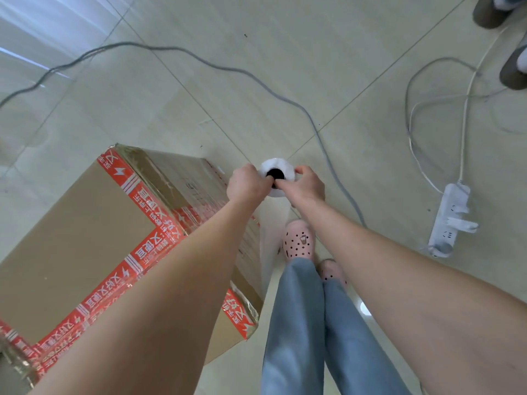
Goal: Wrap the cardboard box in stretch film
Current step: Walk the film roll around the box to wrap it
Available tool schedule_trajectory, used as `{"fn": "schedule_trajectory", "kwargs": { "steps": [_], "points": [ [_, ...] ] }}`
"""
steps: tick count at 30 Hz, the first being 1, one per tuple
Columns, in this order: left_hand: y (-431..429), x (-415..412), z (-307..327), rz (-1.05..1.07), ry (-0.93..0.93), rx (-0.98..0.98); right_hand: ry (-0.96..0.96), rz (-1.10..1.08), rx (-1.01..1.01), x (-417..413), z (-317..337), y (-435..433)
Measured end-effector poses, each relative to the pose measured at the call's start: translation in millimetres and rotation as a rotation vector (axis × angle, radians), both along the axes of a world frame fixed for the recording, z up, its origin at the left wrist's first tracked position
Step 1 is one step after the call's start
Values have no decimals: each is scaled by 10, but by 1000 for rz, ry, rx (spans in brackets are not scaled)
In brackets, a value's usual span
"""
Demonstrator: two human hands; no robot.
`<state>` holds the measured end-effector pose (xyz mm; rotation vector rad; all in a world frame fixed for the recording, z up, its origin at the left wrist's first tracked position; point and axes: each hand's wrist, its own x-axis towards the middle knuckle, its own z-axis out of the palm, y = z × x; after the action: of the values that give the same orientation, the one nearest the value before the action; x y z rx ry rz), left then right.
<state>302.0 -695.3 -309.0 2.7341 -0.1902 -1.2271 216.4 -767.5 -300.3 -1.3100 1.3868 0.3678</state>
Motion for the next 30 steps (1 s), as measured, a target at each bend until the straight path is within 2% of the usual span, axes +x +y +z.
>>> {"fn": "schedule_trajectory", "kwargs": {
  "steps": [4, 9, 13, 16, 20, 25, 27, 30],
  "points": [
    [96, 225, 11, 44, 40, 28, -15, 64, -33, 261, -3, 63],
    [14, 469, 8, -257, -35, -28, 23, 125, -77, 434, 3, 117],
    [-84, 565, -1, -427, -87, 28, 67, 209, -111, 528, 6, 80],
    [-52, 638, -18, -361, -72, 31, 78, 260, -158, 622, 34, 56],
    [50, 782, -16, -137, -51, -4, 49, 246, -206, 853, 51, 42],
    [281, 1009, 5, 207, 8, -30, 17, 259, -80, 1164, 25, 156],
    [318, 1039, 17, 233, 55, -25, 12, 267, -68, 1242, 16, 176],
    [275, 1099, 13, 65, 69, 1, 27, 261, -77, 1293, 13, 157]
  ]
}}
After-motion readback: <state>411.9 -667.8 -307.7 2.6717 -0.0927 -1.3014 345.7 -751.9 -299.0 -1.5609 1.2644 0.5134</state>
